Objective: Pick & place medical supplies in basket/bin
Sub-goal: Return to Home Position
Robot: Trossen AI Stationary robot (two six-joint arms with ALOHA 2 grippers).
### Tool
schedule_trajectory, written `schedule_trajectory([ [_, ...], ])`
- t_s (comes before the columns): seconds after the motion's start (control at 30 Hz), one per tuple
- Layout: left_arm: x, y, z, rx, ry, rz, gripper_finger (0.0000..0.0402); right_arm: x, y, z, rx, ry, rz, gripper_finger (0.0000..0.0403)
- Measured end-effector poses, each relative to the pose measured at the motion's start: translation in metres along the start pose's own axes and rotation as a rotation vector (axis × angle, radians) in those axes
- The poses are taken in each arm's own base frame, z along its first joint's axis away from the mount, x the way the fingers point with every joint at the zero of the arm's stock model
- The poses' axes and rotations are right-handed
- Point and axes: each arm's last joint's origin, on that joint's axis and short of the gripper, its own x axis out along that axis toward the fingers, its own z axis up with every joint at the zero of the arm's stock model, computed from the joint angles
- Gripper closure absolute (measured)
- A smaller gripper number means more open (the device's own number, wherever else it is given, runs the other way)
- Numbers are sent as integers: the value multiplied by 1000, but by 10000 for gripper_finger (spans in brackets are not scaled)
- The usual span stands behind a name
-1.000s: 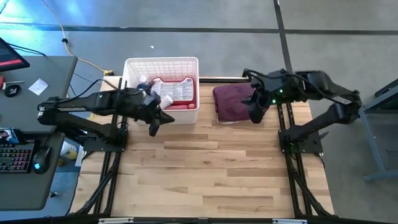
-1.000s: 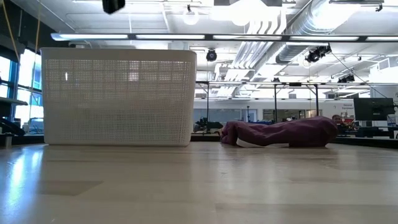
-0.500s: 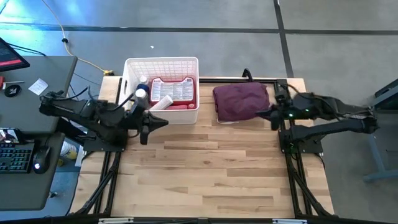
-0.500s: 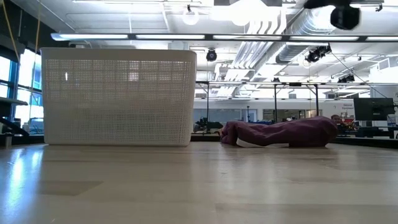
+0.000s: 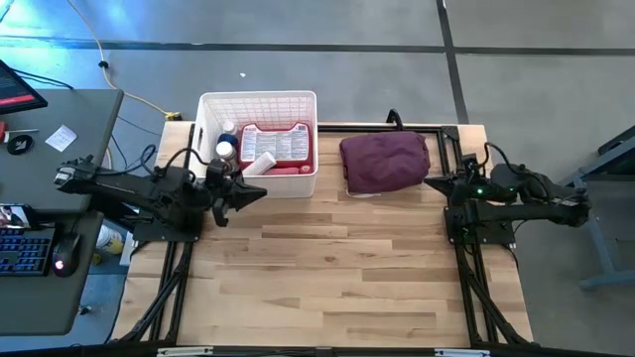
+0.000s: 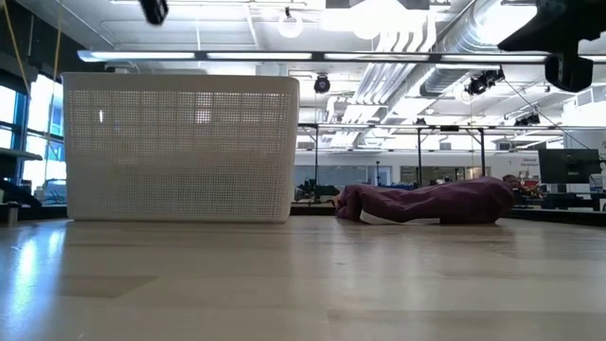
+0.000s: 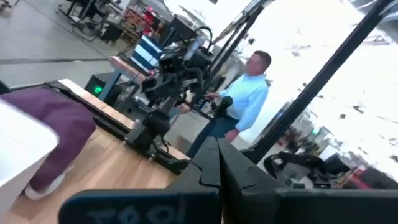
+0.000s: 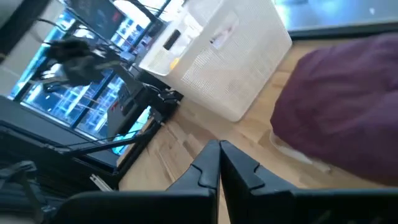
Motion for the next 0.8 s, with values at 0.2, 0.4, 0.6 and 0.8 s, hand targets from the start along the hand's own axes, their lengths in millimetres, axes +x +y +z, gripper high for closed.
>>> schedule_trajectory([
  [0.2,-16,37,-19,-63,-68,-3,380,-1,-8,-5,-27,-27,-2,402],
  [0.4,-24,49,-28,-112,-33,-47,380,18,-25,-25,105,13,-22,403],
  [0.6,-28,60,-43,-130,1,-14,380,48,-40,-48,223,-16,91,403],
  [0.8,-32,73,-61,-179,55,10,380,69,-59,-70,356,-36,187,403],
])
